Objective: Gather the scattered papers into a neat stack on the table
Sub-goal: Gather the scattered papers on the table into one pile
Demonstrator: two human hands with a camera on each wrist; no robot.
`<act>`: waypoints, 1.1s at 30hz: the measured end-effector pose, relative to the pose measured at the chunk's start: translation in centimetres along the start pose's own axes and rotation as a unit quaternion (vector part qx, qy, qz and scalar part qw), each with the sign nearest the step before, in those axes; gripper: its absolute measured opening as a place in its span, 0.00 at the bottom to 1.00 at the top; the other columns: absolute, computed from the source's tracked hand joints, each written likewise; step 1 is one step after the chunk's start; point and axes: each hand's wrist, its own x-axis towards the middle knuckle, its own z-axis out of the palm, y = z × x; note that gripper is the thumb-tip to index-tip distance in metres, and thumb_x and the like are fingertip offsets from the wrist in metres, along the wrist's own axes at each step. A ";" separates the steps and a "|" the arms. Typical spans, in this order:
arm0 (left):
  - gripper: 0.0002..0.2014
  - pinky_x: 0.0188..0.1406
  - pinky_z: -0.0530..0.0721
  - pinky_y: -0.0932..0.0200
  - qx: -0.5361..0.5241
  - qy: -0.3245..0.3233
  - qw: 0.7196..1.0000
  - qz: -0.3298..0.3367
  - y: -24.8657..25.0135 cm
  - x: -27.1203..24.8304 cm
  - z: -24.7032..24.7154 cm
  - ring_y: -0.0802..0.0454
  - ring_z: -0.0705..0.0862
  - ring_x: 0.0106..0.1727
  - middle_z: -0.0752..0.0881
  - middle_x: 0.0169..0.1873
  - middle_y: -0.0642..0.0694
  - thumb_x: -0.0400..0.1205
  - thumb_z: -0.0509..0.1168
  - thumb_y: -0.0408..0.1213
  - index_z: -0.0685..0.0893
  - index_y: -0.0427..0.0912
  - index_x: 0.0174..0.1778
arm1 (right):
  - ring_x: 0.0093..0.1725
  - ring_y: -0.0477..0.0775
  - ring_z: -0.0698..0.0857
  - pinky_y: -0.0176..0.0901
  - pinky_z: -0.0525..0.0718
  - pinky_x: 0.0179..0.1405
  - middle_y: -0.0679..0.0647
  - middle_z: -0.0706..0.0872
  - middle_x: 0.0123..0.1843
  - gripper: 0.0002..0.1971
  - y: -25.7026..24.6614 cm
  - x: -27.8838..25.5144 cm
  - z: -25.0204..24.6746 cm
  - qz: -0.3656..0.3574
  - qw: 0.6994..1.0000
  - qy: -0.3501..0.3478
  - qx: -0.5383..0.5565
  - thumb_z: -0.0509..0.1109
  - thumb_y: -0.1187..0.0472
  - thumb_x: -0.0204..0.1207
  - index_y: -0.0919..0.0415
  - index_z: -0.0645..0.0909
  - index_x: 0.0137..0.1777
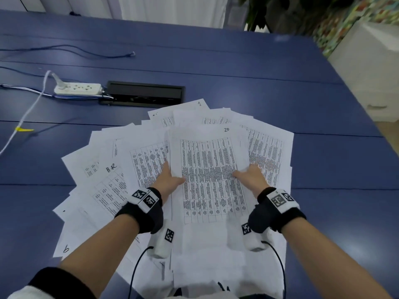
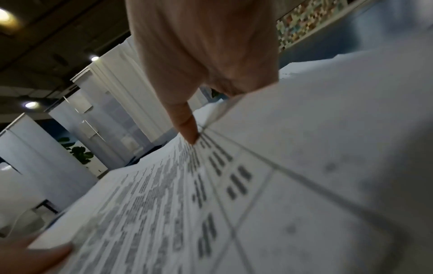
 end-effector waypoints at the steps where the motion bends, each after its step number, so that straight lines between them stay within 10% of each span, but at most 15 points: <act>1: 0.38 0.76 0.68 0.42 -0.008 0.004 1.000 0.005 -0.2 0.1 -0.1 0.42 0.71 0.74 0.70 0.75 0.43 0.78 0.64 0.21 0.54 0.44 0.80 | 0.48 0.61 0.84 0.62 0.78 0.67 0.70 0.82 0.49 0.30 -0.3 -0.2 -0.2 0.004 1.000 -0.006 0.024 0.70 0.65 0.73 0.74 0.65 0.73; 6: 0.38 0.78 0.63 0.46 0.033 0.072 0.995 0.054 -0.1 -0.2 -1.3 0.43 0.65 0.79 0.64 0.79 0.45 0.79 0.65 0.24 0.53 0.45 0.81 | 0.38 0.56 0.81 0.43 0.79 0.38 0.62 0.80 0.40 0.11 0.3 0.7 -2.1 0.008 0.995 -0.046 0.084 0.74 0.63 0.72 0.66 0.78 0.51; 11: 0.42 0.80 0.59 0.41 -0.015 -0.013 1.000 0.001 -0.1 -0.8 -1.1 0.43 0.63 0.80 0.61 0.81 0.47 0.78 0.66 0.26 0.48 0.51 0.82 | 0.59 0.59 0.84 0.54 0.79 0.66 0.58 0.85 0.59 0.22 1.2 -0.7 -0.9 -0.016 0.997 -0.056 0.045 0.75 0.64 0.71 0.67 0.77 0.64; 15: 0.46 0.80 0.57 0.38 -0.025 -0.094 0.993 -0.071 -0.5 -1.5 -2.2 0.44 0.67 0.77 0.62 0.81 0.45 0.75 0.70 0.29 0.49 0.53 0.81 | 0.57 0.63 0.87 0.61 0.82 0.63 0.63 0.87 0.58 0.22 2.2 -1.5 -2.3 0.023 0.985 -0.164 0.053 0.73 0.73 0.71 0.69 0.77 0.65; 20: 0.49 0.81 0.46 0.35 -0.040 -0.107 0.990 -0.081 -0.5 -1.9 -1.6 0.45 0.51 0.83 0.50 0.83 0.51 0.76 0.68 0.29 0.40 0.55 0.81 | 0.71 0.63 0.76 0.65 0.71 0.74 0.60 0.76 0.73 0.39 1.3 0.0 -0.4 -0.033 0.993 -0.111 0.038 0.78 0.64 0.66 0.63 0.64 0.76; 26: 0.29 0.67 0.72 0.50 0.020 -0.024 0.999 -0.033 1.6 -0.8 -2.0 0.42 0.77 0.66 0.74 0.73 0.38 0.83 0.59 0.26 0.59 0.43 0.79 | 0.73 0.62 0.74 0.64 0.73 0.73 0.61 0.73 0.75 0.39 -1.2 2.2 -1.4 -0.053 0.992 -0.007 0.110 0.78 0.68 0.67 0.64 0.63 0.76; 33: 0.22 0.74 0.71 0.43 0.056 0.000 0.997 -0.057 1.4 0.4 -1.7 0.46 0.76 0.68 0.74 0.69 0.45 0.83 0.62 0.32 0.68 0.35 0.72 | 0.72 0.64 0.75 0.65 0.73 0.73 0.59 0.74 0.74 0.47 0.8 2.2 -1.6 -0.015 0.991 -0.131 0.012 0.84 0.64 0.59 0.63 0.63 0.76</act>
